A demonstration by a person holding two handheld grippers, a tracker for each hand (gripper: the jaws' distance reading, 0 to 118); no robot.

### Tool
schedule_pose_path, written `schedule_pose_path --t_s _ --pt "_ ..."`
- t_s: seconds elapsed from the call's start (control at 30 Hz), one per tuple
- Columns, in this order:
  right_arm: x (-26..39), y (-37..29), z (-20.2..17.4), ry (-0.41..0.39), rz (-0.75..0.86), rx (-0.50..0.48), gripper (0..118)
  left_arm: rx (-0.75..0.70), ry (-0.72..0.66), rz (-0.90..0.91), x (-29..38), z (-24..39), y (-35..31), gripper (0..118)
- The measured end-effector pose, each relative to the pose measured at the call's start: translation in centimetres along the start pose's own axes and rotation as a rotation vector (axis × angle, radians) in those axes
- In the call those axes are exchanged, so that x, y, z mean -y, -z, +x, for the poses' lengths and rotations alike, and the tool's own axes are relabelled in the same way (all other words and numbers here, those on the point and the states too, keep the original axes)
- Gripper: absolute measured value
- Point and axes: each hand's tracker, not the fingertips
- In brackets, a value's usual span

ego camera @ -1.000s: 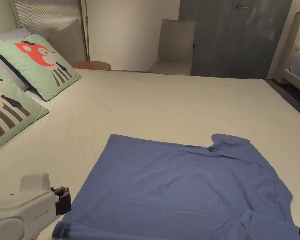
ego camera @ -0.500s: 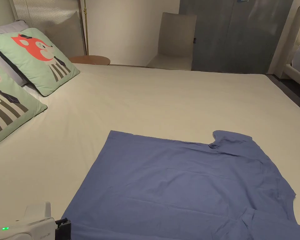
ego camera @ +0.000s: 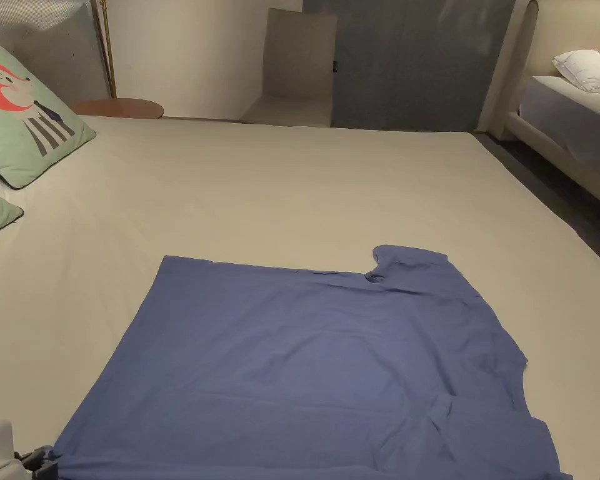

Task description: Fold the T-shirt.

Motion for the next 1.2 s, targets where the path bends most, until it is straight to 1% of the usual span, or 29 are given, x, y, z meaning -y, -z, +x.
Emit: schedule_pose_path --t_s 0.03,0.07,0.1,0.13,0.17,0.2,0.27,0.4,0.53,0.7,0.8,0.93,1.07,1.2 --pt "0.2 0.1 0.1 0.002 -0.007 -0.012 72 -0.001 -0.002 0.003 0.0 0.1 -0.3 5" --pt "0.3 0.1 0.1 0.01 -0.004 -0.022 49 0.0 -0.003 0.005 0.0 0.2 -0.7 5" --pt "0.5 0.1 0.2 0.023 -0.001 -0.048 25 -0.002 -0.004 0.006 -0.1 0.3 -1.0 5" --pt "0.5 -0.1 0.1 0.04 0.019 -0.084 4 -0.002 -0.003 0.007 -0.1 0.3 -1.2 4" --pt "0.4 -0.4 0.0 0.041 0.042 -0.085 4 -0.001 0.0 0.011 -0.1 0.4 -1.5 4" --pt "0.2 -1.0 -0.4 0.026 0.064 -0.062 4 0.023 -0.006 0.019 -0.2 0.2 -1.7 4" --pt "-0.2 -1.8 -0.8 0.009 0.101 -0.082 3 0.028 -0.011 0.027 -0.4 0.4 -2.4 4" --pt "-2.1 -3.5 -0.6 0.046 0.187 -0.111 3 0.041 -0.009 0.067 -1.6 0.9 -3.2 4" --pt "-5.3 -4.5 -0.2 0.072 0.269 -0.119 3 0.048 -0.027 0.108 -4.5 1.5 -3.0 4" --pt "-9.9 -2.9 0.0 0.09 0.309 -0.112 3 0.066 -0.068 0.162 -9.7 2.4 -0.6 4" --pt "-12.5 -0.5 -0.2 0.099 0.3 -0.108 3 0.066 -0.081 0.169 -12.7 3.6 2.2 4" --pt "-15.1 3.6 -0.4 0.123 0.233 -0.097 3 0.055 -0.098 0.141 -15.8 5.3 7.0 4" --pt "-16.6 7.7 -0.4 0.134 0.151 -0.077 3 0.038 -0.139 0.086 -17.4 6.4 11.2 4" --pt "-17.2 11.3 -0.4 0.125 0.077 -0.054 3 -0.001 -0.11 0.024 -17.7 7.6 14.8 4"
